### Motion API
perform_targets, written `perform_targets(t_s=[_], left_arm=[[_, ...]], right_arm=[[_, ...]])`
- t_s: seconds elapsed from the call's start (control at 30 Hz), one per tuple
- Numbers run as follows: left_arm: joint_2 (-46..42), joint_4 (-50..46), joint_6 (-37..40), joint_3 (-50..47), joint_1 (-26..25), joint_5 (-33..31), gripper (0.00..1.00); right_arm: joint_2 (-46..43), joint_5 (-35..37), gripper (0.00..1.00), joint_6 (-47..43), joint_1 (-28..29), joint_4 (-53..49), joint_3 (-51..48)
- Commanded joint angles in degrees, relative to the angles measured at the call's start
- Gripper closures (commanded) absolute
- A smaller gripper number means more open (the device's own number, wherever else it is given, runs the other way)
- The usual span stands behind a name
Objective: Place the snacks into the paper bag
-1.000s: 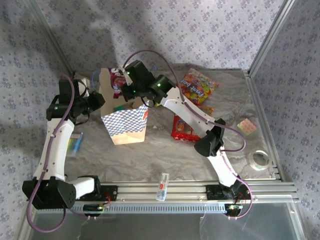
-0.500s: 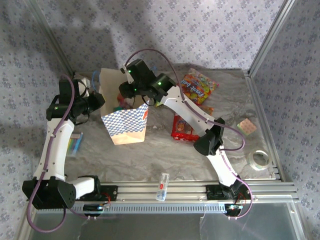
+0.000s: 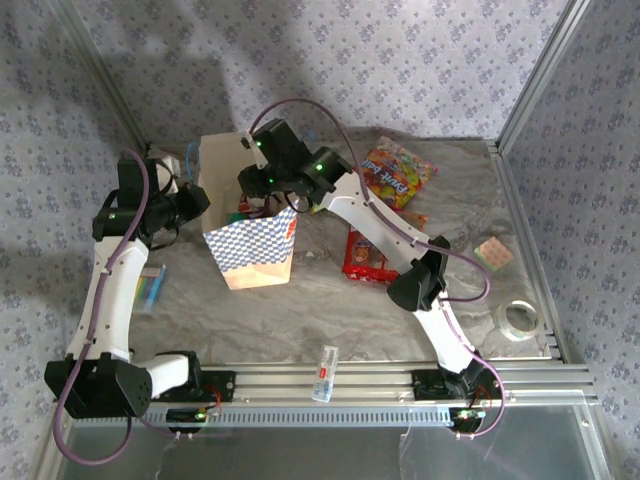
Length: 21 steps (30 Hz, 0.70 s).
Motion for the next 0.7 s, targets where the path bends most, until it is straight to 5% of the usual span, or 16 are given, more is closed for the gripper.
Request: perform_targets(t_s=[0.0,0.67], left_arm=[[-0.4,0.6,0.1,2.0,-0.4,0.2,0.79],[-1.5,0.4,-0.3,1.6,-0.4,-0.1,0.78]], right_arm=[[-3.7,1.4,0.62,-1.2,0.8,-1.2,0.5],[-19.2,8.4,0.56,-4.8,3.4,4.1,-16.4]])
